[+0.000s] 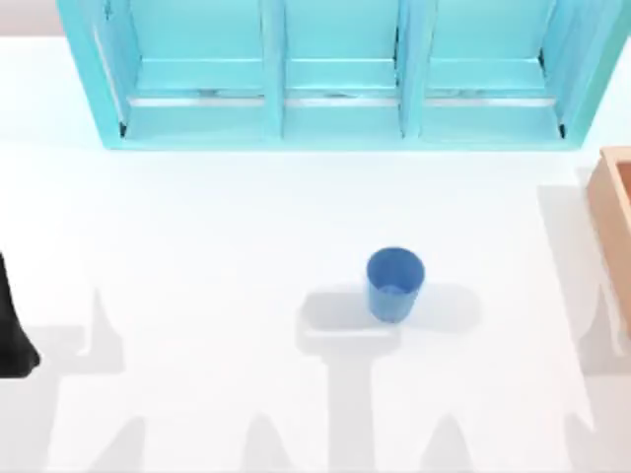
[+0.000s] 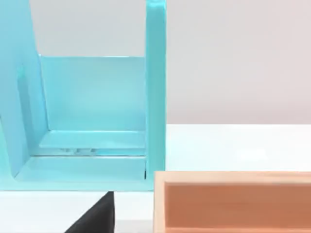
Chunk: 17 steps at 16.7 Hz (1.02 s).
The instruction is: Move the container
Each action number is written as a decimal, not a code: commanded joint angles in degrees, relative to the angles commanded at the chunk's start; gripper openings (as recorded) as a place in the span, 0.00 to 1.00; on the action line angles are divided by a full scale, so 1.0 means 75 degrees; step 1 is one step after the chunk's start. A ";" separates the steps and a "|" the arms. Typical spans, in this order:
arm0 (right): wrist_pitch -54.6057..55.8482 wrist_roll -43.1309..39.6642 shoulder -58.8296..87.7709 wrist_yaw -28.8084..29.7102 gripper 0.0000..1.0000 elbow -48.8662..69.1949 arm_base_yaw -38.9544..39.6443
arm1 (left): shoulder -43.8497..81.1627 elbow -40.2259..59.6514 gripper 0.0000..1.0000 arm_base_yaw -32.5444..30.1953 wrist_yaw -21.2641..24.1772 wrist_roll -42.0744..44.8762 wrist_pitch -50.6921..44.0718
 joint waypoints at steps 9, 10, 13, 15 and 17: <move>0.0000 0.0000 0.0000 0.0000 1.00 0.0000 0.0000 | 0.2147 0.2089 1.00 -0.0329 -0.0276 -0.1094 -0.1467; 0.0000 0.0000 0.0000 0.0000 1.00 0.0000 0.0000 | 0.2765 0.2675 1.00 -0.0423 -0.0351 -0.1370 -0.1852; 0.0000 0.0000 0.0000 0.0000 1.00 0.0000 0.0000 | 0.5125 0.4761 1.00 -0.0809 -0.0589 -0.2289 -0.3210; 0.0000 0.0000 0.0000 0.0000 1.00 0.0000 0.0000 | 0.6988 0.6309 1.00 -0.1148 -0.0737 -0.2932 -0.4226; 0.0000 0.0000 0.0000 0.0000 1.00 0.0000 0.0000 | 0.8949 0.7912 1.00 -0.1561 -0.0854 -0.3564 -0.5296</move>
